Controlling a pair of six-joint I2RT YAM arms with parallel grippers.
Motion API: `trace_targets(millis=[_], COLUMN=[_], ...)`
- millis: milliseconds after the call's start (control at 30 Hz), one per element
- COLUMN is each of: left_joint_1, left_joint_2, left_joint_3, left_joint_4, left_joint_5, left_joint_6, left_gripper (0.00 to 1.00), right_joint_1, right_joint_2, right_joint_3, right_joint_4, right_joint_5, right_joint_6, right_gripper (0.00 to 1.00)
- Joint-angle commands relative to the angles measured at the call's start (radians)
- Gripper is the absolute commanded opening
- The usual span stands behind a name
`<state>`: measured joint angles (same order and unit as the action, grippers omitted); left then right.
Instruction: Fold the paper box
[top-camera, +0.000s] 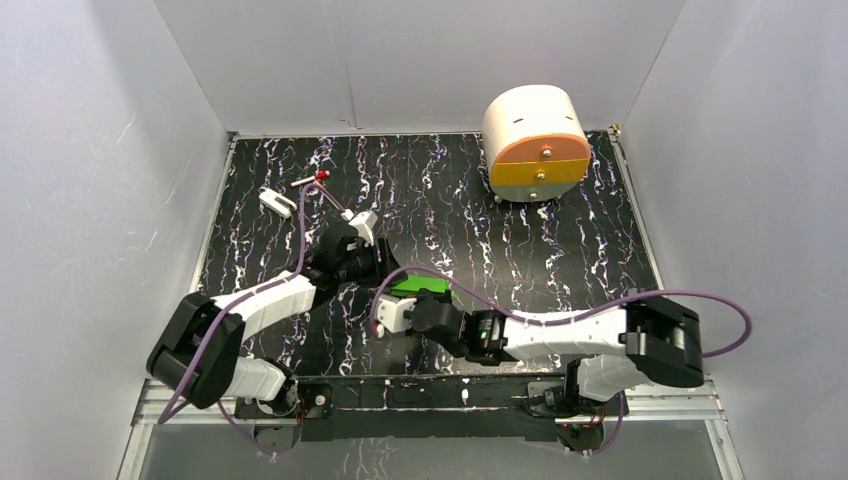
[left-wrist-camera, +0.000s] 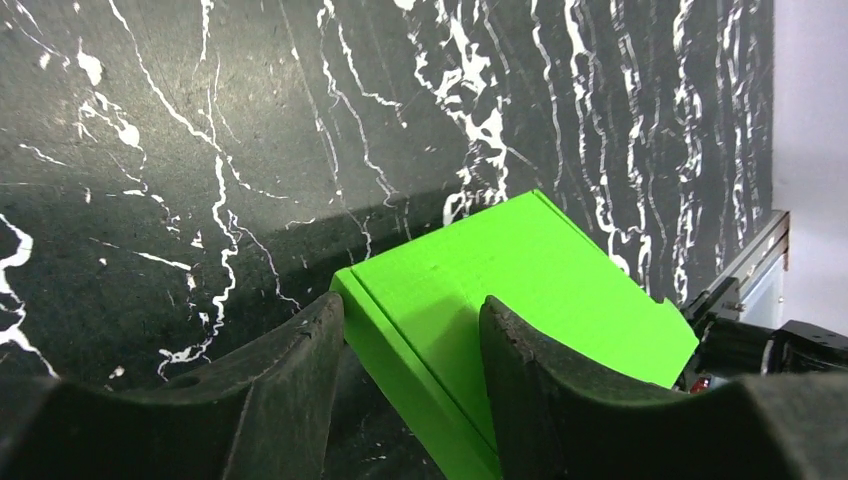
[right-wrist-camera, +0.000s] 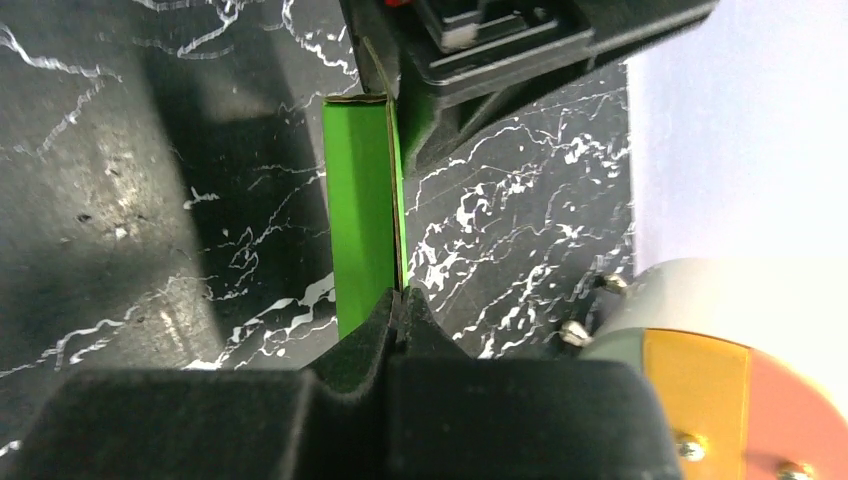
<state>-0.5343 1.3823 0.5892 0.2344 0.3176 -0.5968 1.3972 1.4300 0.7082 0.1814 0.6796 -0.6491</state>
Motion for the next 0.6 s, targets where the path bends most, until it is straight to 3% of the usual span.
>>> trace_targets(millis=[0,267,433,567], left_joint_1=[-0.005,0.001,0.004,0.003], left_joint_2=[-0.103,-0.245,-0.307,-0.341], left_joint_3=[0.054,0.101,0.145,0.184], left_joint_4=[-0.088,-0.226,-0.373,-0.462], left_joint_5=[-0.037,-0.217,-0.327,-0.318], left_joint_6=[-0.016,0.003,0.041,0.116], left_gripper=[0.51,0.60,0.64,0.64], right_joint_1=[-0.055,-0.238,-0.335,-0.389], right_joint_2=[-0.101,-0.088,-0.026,0.032], right_joint_3=[0.118,0.241,0.281,0.328], right_joint_4=[-0.212,-0.449,-0.501,-0.538], right_joint_5=[-0.173,-0.506,-0.665,-0.757], right_joint_6=[0.186,0.278,0.276,0.268], right_gripper=[0.00,0.00,0.00,0.00])
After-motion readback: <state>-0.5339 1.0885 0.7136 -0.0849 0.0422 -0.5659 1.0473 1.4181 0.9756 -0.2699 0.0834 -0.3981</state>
